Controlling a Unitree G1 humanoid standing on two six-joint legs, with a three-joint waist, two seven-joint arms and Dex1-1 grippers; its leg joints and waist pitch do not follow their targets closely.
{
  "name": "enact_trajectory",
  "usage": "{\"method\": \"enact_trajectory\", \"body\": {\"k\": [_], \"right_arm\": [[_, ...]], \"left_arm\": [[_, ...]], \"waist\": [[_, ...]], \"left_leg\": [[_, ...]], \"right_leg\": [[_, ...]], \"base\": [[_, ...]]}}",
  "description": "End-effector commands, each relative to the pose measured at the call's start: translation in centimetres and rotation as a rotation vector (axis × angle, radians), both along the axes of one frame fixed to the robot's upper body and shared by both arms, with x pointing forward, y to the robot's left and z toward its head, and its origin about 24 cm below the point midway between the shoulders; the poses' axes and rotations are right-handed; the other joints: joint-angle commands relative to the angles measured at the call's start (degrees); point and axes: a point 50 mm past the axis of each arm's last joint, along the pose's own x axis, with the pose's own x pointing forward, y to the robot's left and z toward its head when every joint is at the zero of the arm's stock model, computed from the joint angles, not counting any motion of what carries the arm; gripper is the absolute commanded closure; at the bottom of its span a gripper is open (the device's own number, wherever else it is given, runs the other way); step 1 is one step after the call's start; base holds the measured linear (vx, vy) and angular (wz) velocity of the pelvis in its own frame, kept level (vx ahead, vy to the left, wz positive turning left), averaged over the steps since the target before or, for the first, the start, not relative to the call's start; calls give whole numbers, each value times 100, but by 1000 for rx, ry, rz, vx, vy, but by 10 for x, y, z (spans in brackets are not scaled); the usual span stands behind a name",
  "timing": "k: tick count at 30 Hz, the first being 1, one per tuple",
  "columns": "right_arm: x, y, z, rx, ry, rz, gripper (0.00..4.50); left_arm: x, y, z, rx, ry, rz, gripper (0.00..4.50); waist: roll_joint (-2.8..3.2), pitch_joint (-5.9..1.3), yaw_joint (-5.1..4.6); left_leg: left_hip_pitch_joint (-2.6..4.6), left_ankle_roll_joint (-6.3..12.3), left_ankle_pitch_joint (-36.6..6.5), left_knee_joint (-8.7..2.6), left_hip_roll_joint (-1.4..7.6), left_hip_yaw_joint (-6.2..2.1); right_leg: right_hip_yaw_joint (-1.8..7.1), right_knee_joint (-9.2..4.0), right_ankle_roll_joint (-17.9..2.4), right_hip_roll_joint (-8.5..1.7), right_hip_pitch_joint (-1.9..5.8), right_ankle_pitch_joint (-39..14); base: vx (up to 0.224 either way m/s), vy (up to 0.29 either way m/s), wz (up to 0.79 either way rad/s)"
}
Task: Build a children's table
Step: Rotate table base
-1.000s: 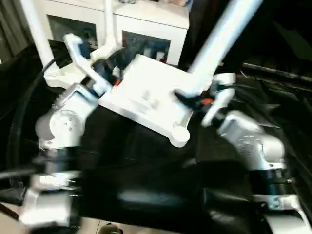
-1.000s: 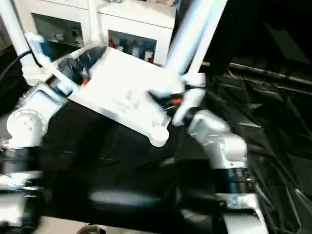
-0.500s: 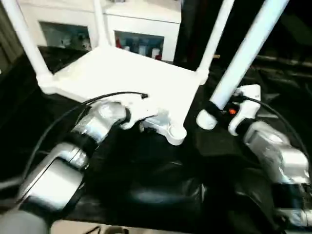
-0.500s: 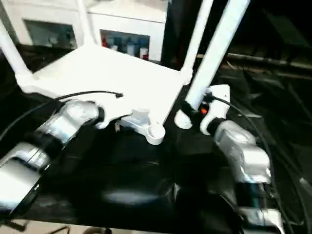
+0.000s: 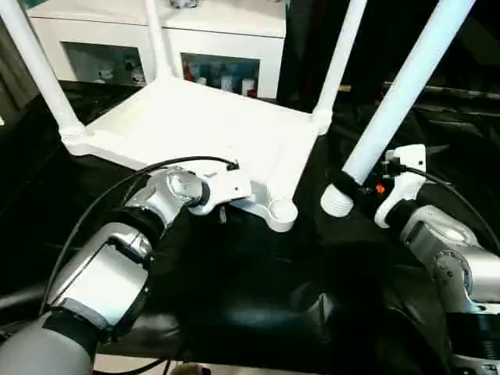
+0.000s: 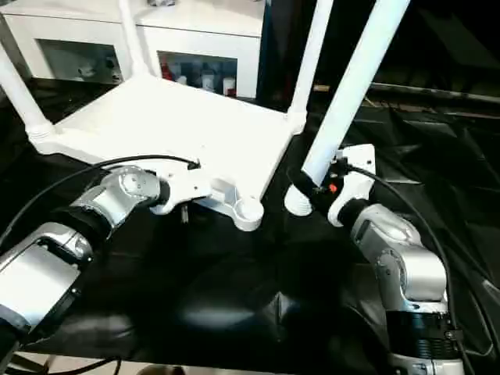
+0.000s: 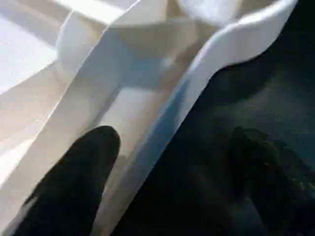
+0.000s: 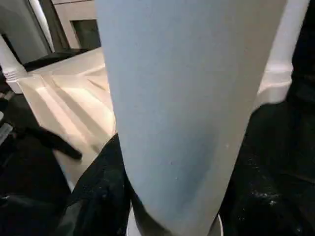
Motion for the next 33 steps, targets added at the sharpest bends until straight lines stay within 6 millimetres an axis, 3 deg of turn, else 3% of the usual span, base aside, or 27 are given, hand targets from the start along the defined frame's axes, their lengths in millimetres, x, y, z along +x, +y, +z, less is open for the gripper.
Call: {"method": "enact_trajectory", "body": {"k": [1,3,4,5,6,7,10,12,14,15,17,22,27,33], "right_arm": [[3,-2,7,-5,-23,5,259],[6,-3,9,-14,-29,10,259],[7,-3,9,-15,-29,10,259],[8,-3,9,-23,-31,15,259],[9,-2,9,-29,-34,25,259],[10,-1,9,-30,-36,29,259],[11,0,9,-34,-40,37,259],[14,3,9,-50,-45,58,259],[14,4,8,-55,-47,66,259],[15,5,8,-59,-47,73,259],[16,7,7,-64,-49,78,259],[19,15,2,-76,-53,101,259],[20,19,0,-68,-55,108,259],[19,21,-1,-54,-54,112,259]], "left_arm": [[-9,0,-13,22,123,-34,54],[-13,-3,-11,5,193,-80,78],[-13,-3,-11,5,194,-81,78],[-15,-3,-11,-3,218,-105,82],[-19,-2,-11,2,261,-151,104],[-22,-1,-11,8,287,-178,104],[-25,0,-10,7,308,-210,123],[-31,2,-3,-12,326,-263,147],[-34,3,-1,-13,329,-283,161],[-36,4,1,-12,334,-298,177],[-37,5,3,-8,316,-302,186],[-29,7,2,-18,173,-143,237],[-31,8,0,-71,158,17,269],[-35,8,-10,-87,191,200,311]], "waist": [[-40,-460,25],[-25,-463,27],[-53,-462,29],[-120,-454,30],[-80,-457,50],[-108,-449,37],[-88,-457,40],[-132,-456,52],[-86,-449,17],[-112,-440,22],[-108,-439,48],[-119,-427,74],[-137,-433,73],[-174,-453,-44]], "left_leg": [[160,75,-1047,-348,275,-155],[161,92,-1027,-344,281,-152],[157,114,-989,-345,277,-151],[149,139,-973,-345,275,-137],[146,161,-911,-344,283,-148],[137,180,-897,-346,280,-139],[150,213,-857,-343,287,-135],[137,214,-838,-348,310,-148],[138,155,-875,-365,323,-143],[163,119,-953,-363,311,-125],[165,74,-983,-372,329,-140],[174,-23,-1093,-381,319,-135],[151,-20,-1003,-387,327,-143],[73,140,-687,-353,272,-147]], "right_leg": [[284,-435,-1478,-501,254,-567],[287,-431,-1500,-507,252,-518],[282,-429,-1525,-514,256,-515],[281,-441,-1511,-510,260,-553],[282,-427,-1516,-535,264,-570],[281,-429,-1506,-520,258,-578],[282,-411,-1497,-513,244,-511],[277,-384,-1505,-548,255,-547],[271,-394,-1475,-530,219,-655],[276,-408,-1454,-505,203,-699],[278,-398,-1425,-533,209,-766],[281,-414,-1321,-518,187,-891],[283,-398,-1296,-524,206,-877],[268,-366,-1329,-487,269,-500]], "base": [[0,0,0],[0,0,0],[0,0,0],[0,0,0],[0,0,0],[0,0,0],[0,0,0],[0,0,0],[0,0,0],[0,0,0],[0,0,0],[0,0,0],[0,0,0],[0,0,0]]}}
